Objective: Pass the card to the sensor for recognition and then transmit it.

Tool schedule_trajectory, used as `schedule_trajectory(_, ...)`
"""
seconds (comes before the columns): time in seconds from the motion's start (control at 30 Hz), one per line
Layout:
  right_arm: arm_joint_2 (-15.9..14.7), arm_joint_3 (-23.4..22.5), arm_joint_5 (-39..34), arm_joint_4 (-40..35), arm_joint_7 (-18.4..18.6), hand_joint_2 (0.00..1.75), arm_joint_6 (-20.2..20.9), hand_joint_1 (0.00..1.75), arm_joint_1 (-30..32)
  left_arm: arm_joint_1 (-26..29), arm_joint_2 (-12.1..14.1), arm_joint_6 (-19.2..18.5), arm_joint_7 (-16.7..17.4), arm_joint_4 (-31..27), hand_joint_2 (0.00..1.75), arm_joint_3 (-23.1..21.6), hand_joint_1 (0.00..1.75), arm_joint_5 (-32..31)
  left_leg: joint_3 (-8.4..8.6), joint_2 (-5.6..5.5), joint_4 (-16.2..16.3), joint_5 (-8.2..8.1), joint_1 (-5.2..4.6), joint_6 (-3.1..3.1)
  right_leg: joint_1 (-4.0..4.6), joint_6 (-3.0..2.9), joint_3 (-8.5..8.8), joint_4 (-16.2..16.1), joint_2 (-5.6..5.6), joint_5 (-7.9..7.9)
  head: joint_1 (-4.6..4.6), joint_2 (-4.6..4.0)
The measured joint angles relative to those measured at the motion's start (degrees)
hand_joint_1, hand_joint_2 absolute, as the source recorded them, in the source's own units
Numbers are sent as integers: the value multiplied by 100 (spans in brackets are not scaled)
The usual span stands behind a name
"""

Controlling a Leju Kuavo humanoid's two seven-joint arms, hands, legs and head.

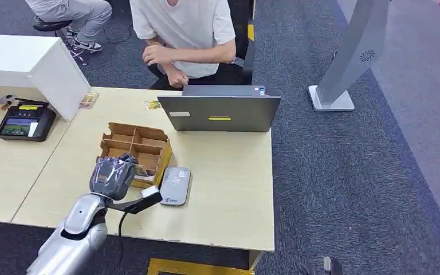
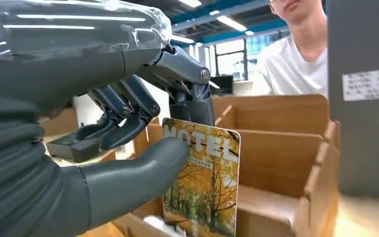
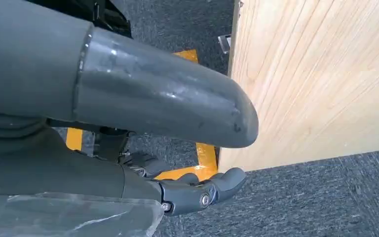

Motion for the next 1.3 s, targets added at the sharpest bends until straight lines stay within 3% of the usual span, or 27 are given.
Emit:
schedule_trajectory(0.73,0,0,-79,0,-55,0,-11,0,6,-332,177,50,-103,-691,175,0,175,107,0,0,0,0,0,0,0,0,-2,0,0,1,0,0)
schedule_trajectory(1.03,0,2,-74,0,-63,0,-15,0,20,-831,336,-231,-162,-1198,175,0,175,461,-1,-2,2,5,1,0,0,-2,-3,0,-1,4,0,0)
schedule_trajectory(1.2,15,98,57,0,107,0,-22,0,-53,-1814,334,-221,-26,-587,175,-9,175,133,-8,-13,2,23,2,-5,2,0,-7,0,-12,17,2,0)
schedule_trajectory(1.3,63,236,127,0,256,0,-52,0,-188,-2889,262,-105,7,552,175,-90,175,-156,-10,-7,2,37,3,-9,3,-8,-14,2,-8,36,0,0)
